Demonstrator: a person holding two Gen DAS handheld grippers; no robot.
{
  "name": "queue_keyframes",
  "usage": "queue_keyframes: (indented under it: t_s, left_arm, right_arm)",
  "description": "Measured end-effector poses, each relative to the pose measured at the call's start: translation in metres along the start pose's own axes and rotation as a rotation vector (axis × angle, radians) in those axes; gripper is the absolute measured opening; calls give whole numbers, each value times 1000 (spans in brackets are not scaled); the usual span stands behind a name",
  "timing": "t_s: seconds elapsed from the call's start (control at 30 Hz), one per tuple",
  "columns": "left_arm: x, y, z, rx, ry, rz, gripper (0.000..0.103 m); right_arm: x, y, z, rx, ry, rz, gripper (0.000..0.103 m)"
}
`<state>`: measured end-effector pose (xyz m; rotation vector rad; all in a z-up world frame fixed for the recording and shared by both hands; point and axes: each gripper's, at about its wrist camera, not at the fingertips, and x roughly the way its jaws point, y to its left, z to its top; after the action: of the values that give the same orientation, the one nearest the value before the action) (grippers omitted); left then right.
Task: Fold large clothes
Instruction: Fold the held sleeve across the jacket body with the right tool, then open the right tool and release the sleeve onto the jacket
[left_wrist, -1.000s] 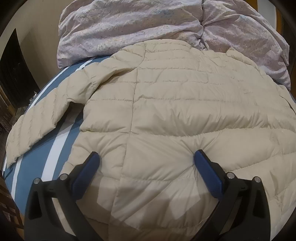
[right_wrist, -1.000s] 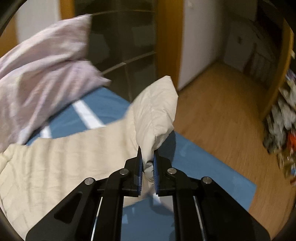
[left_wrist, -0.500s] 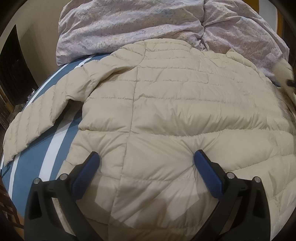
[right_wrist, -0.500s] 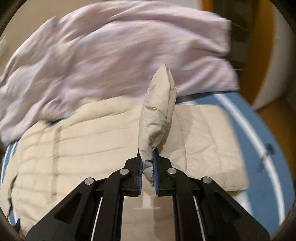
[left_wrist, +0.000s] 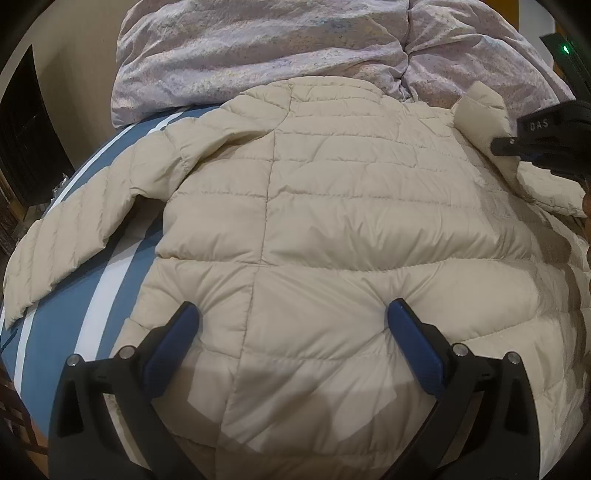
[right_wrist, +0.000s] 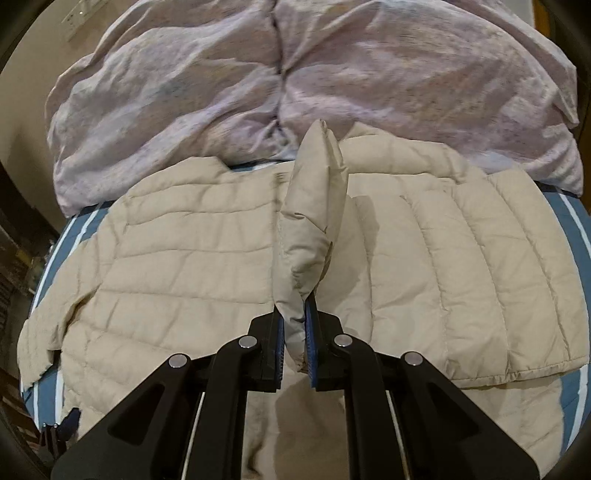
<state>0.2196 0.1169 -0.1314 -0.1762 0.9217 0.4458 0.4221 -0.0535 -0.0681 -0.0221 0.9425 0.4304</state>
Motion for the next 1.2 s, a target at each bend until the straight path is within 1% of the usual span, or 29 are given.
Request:
queue_keyframes:
  t_s: [0.2, 0.27, 0.33, 0.4, 0.43, 0.47, 0.53, 0.6, 0.63, 0.67, 0.7, 0.77, 0.8, 0.83, 0.93, 1.0, 1.03, 1.1, 1.2]
  left_arm:
    - [0, 1, 0, 0, 0, 0, 101]
    - [0, 1, 0, -1, 0, -1, 101]
    - [0, 1, 0, -1, 0, -1, 101]
    - [0, 0, 0, -2, 0, -2, 101]
    - [0, 0, 0, -2, 0, -2, 101]
    - [0, 1, 0, -2, 0, -2, 101]
    - [0, 1, 1, -2, 1, -2, 101]
    - [0, 0, 1, -3, 1, -3, 101]
    - [1, 0, 1, -2, 1, -3, 101]
    - [1, 0, 1, -2, 1, -3, 101]
    - [1, 0, 1, -2, 1, -3, 101]
    - [1, 0, 1, -3, 1, -4, 101]
    - [1, 0, 1, -3, 1, -3, 101]
    - [1, 0, 1, -3, 1, -3, 101]
    - [1, 0, 1, -3, 1, -3, 101]
    - [1, 0, 1, -3, 1, -3, 101]
    - [1, 0, 1, -3, 1, -4, 101]
    - [1, 0, 1, -3, 1, -3, 101]
    - [1, 0, 1, -3, 1, -4, 101]
  right_arm:
    - [-3, 32, 2, -47, -2, 74, 10]
    - [-3, 42, 0, -71, 2, 88, 12]
    - [-2, 49, -2, -89, 17, 103, 24]
    - [-3, 53, -4, -92, 42, 150, 57]
    - [-6, 54, -5, -92, 43, 167, 62]
    - [-11, 54, -6, -95, 30, 183, 63]
    - [-31, 55, -6, -108, -43, 206, 63]
    - [-45, 51, -3, -109, -119, 181, 63]
    - [-51, 46, -1, -108, -160, 133, 63]
    - [-50, 41, 1, -103, -173, 78, 63]
    - [-44, 34, 3, -92, -165, 8, 63]
    - [-28, 22, 2, -71, -130, -79, 63]
    - [-21, 19, 0, -64, -111, -99, 63]
    - [-11, 15, -2, -57, -86, -114, 63]
    - [9, 14, -10, -39, -30, -118, 64]
    - [16, 17, -12, -37, -16, -121, 74]
    - [18, 21, -15, -38, -14, -118, 76]
    - [21, 29, -19, -51, -13, -114, 83]
    - [28, 35, -25, -82, -13, -140, 85]
